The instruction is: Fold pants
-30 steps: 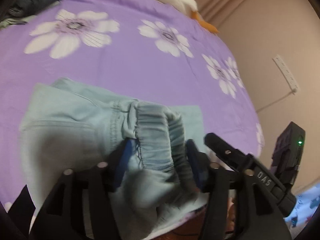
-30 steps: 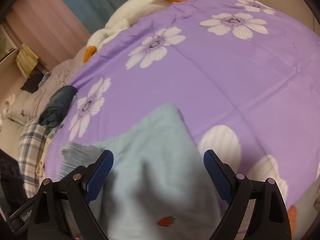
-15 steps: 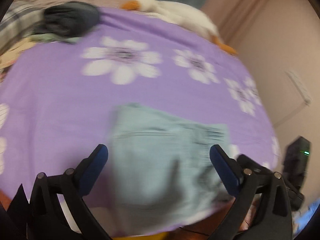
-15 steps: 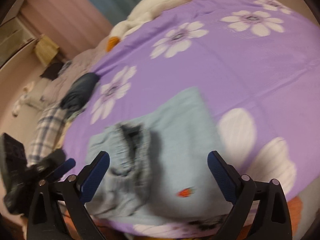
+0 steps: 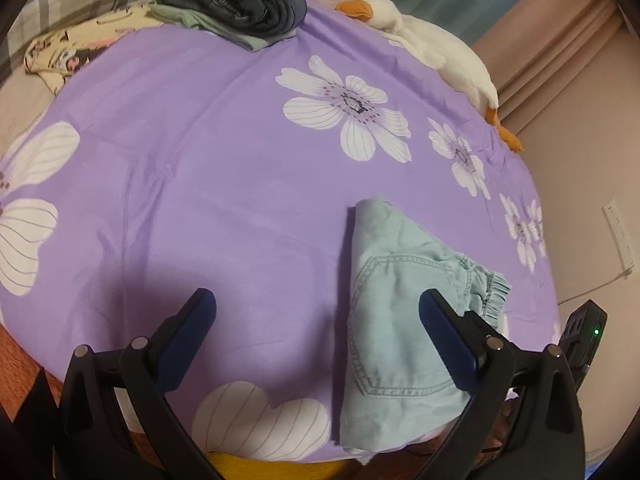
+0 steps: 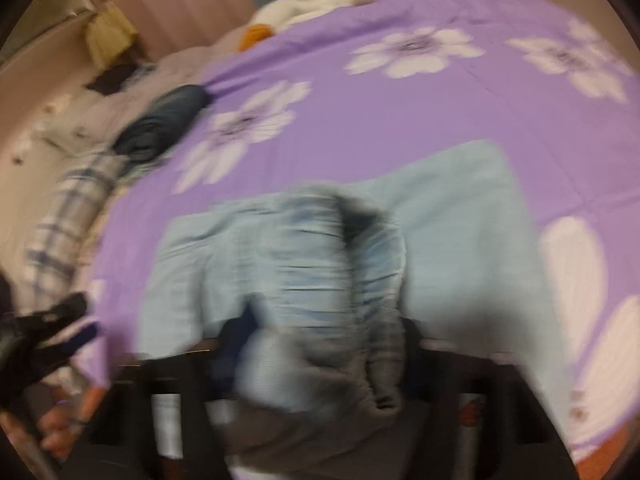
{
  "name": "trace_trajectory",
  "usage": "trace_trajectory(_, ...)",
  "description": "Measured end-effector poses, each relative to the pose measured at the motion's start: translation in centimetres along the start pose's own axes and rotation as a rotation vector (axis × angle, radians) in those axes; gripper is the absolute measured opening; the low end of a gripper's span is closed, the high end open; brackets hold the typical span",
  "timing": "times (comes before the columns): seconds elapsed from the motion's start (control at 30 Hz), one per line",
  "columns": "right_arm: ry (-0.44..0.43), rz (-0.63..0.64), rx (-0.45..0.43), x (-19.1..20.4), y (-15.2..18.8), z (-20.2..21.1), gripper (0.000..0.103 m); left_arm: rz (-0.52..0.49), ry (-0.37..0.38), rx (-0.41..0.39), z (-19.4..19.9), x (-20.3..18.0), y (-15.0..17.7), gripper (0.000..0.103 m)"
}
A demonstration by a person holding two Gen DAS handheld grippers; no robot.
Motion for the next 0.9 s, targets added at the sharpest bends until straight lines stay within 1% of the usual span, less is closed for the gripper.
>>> trace_trajectory(0.03, -0.005, 0.001, -0.016, 0.3, -0.3, 0.4, 0.047, 0.000, 0.009, 0.002, 0.0, 0.0, 0.0, 0.101)
trace_trajectory(0.07, -0.026, -0.006, -0.039, 0.4, -0.6, 1.1, 0.042, -0.010, 0.018, 0.002, 0.1, -0.2, 0.1, 0.101)
trace_trajectory(0.1, -0.064, -0.020, -0.063, 0.6, -1.0, 2.2, 0.039, -0.020, 0.021, -0.002, 0.2, -0.3, 0.0, 0.101)
trace_trajectory(0.13, -0.097, -0.026, -0.089, 0.8, -1.3, 3.4, 0.038, -0.028, 0.024, -0.007, 0.3, -0.4, 0.1, 0.101)
trace_trajectory(0.17, -0.111, -0.019, -0.116, 1.0, -1.7, 4.6, 0.036, -0.039, 0.027, -0.015, 0.4, -0.7, 0.1, 0.101)
trace_trajectory(0.23, -0.087, 0.003, -0.161, 1.3, -2.1, 6.4, 0.036, -0.056, 0.030, -0.022, 0.4, -1.1, 0.2, 0.101)
trace_trajectory(0.3, -0.031, 0.020, -0.202, 0.9, -2.4, 7.9, 0.036, -0.071, 0.033, -0.018, 0.1, -1.6, 0.3, 0.101)
trace_trajectory(0.33, -0.017, 0.013, -0.201, 0.4, -2.3, 8.0, 0.036, -0.078, 0.037, -0.013, -0.2, -1.9, 0.4, 0.100)
trace_trajectory(0.4, 0.022, -0.023, -0.169, -1.3, -2.0, 7.2, 0.036, -0.099, 0.049, 0.002, -0.8, -2.6, 0.8, 0.100)
trace_trajectory(0.5, 0.113, -0.066, -0.113, -4.2, -0.9, 5.2, 0.036, -0.144, 0.047, 0.033, -1.9, -3.7, 1.5, 0.098)
trace_trajectory(0.57, 0.102, -0.081, -0.109, -5.1, -0.3, 4.7, 0.036, -0.169, 0.037, 0.051, -2.7, -4.3, 2.0, 0.098)
trace_trajectory(0.67, 0.091, -0.075, -0.108, -5.0, -0.4, 5.1, 0.036, -0.183, 0.043, 0.084, -3.7, -4.9, 2.5, 0.094)
trace_trajectory(0.73, 0.096, -0.072, -0.110, -4.8, -0.5, 5.2, 0.036, -0.195, 0.051, 0.088, -3.8, -5.3, 2.8, 0.093)
trace_trajectory(0.83, 0.099, -0.055, -0.139, -4.2, -0.4, 6.0, 0.036, -0.219, 0.055, 0.083, -3.7, -5.9, 3.0, 0.093)
trace_trajectory(0.9, 0.126, -0.046, -0.157, -4.1, -0.6, 6.7, 0.035, -0.223, 0.063, 0.087, -3.8, -6.2, 3.0, 0.093)
Point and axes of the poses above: each gripper's, at about its wrist camera, not at the fingertips, and z roughly against the way its jaws point, x to its left, y to its underside, the point moved 3 cm from there along -z, roughly the way its jaws point, and after that the axes turned 13 degrees about -y, right-handed, at the moved point
